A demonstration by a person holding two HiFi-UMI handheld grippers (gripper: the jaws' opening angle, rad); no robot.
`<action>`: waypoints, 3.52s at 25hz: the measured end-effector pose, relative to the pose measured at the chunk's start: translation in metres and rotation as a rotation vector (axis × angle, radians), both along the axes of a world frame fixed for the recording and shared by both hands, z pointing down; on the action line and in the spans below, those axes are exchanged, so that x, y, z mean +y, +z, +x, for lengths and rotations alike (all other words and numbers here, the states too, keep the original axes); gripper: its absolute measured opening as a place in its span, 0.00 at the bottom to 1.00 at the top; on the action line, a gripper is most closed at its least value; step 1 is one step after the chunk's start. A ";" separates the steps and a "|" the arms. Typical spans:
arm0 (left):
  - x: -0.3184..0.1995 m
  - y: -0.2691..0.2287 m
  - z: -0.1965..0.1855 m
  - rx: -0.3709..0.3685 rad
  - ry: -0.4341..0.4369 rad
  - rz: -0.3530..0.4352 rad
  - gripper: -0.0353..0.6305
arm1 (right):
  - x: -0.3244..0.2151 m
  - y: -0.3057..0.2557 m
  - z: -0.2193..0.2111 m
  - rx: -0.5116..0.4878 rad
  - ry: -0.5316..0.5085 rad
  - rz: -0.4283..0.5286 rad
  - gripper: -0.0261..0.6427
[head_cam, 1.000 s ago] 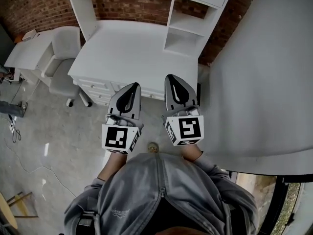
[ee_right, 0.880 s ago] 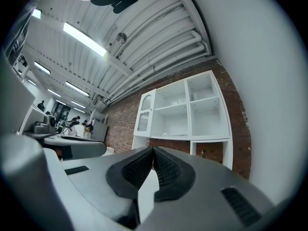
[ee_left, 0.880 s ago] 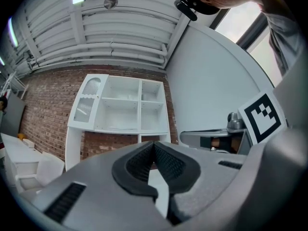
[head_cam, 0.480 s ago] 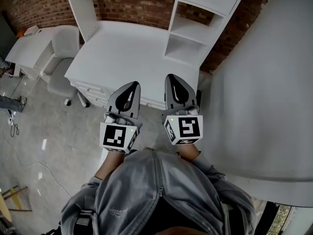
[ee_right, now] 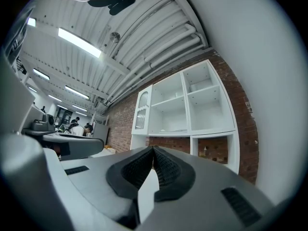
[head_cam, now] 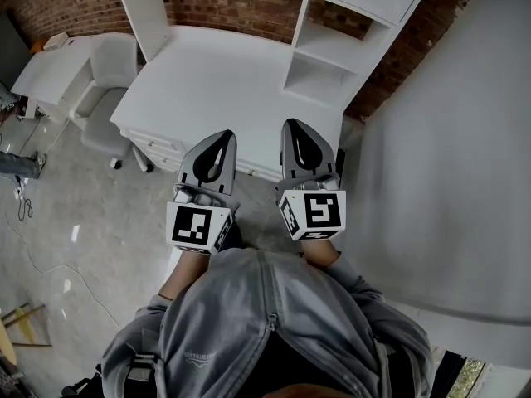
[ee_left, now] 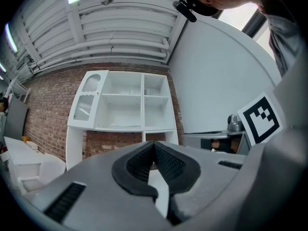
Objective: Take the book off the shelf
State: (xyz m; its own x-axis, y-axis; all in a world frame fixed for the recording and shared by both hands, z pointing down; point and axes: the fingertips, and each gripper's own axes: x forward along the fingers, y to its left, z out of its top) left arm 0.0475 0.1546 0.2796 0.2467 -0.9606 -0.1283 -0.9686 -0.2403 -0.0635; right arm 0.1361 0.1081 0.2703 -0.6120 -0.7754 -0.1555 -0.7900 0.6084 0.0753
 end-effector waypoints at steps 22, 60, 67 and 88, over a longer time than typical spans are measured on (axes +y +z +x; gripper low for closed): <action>-0.140 -0.001 -0.056 0.002 0.083 0.013 0.06 | -0.131 -0.002 -0.053 0.005 0.071 0.007 0.08; -0.390 -0.020 -0.111 0.038 0.419 0.041 0.06 | -0.348 -0.019 -0.112 0.071 0.351 0.033 0.08; -0.398 -0.041 -0.117 0.084 0.385 0.072 0.06 | -0.354 -0.027 -0.120 0.088 0.324 0.052 0.08; -0.423 -0.097 -0.125 -0.125 0.307 0.163 0.06 | -0.379 -0.101 -0.126 0.271 0.255 0.233 0.08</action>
